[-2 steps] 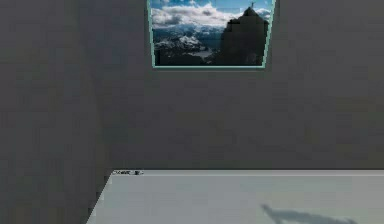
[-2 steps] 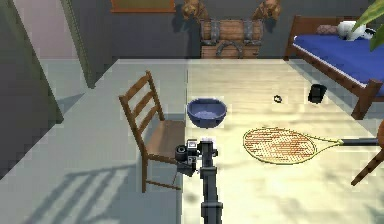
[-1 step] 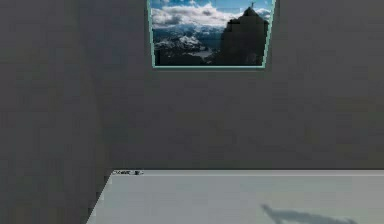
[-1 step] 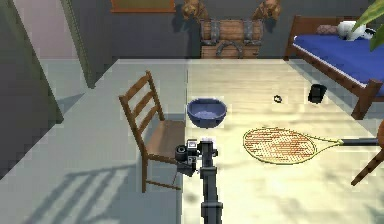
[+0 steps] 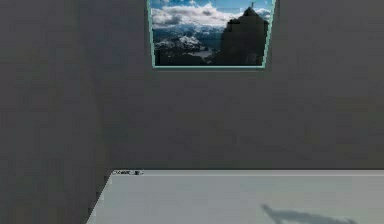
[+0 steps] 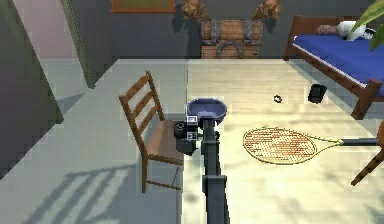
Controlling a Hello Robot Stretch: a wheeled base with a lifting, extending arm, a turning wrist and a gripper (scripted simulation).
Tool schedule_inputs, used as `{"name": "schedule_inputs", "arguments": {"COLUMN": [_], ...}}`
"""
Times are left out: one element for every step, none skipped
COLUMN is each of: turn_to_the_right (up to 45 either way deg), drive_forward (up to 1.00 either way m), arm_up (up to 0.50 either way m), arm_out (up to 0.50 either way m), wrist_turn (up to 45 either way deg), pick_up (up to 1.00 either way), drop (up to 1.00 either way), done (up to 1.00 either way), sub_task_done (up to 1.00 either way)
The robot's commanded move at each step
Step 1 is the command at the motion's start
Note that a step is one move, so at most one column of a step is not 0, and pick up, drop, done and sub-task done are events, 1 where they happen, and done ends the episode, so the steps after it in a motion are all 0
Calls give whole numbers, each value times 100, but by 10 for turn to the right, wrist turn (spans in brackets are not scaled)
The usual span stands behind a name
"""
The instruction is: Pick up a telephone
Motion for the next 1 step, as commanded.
{"name": "schedule_inputs", "arguments": {"turn_to_the_right": [0], "drive_forward": [0], "arm_up": [0], "arm_out": [0], "wrist_turn": [0], "pick_up": [0], "drop": [0], "done": [100], "sub_task_done": [0]}}
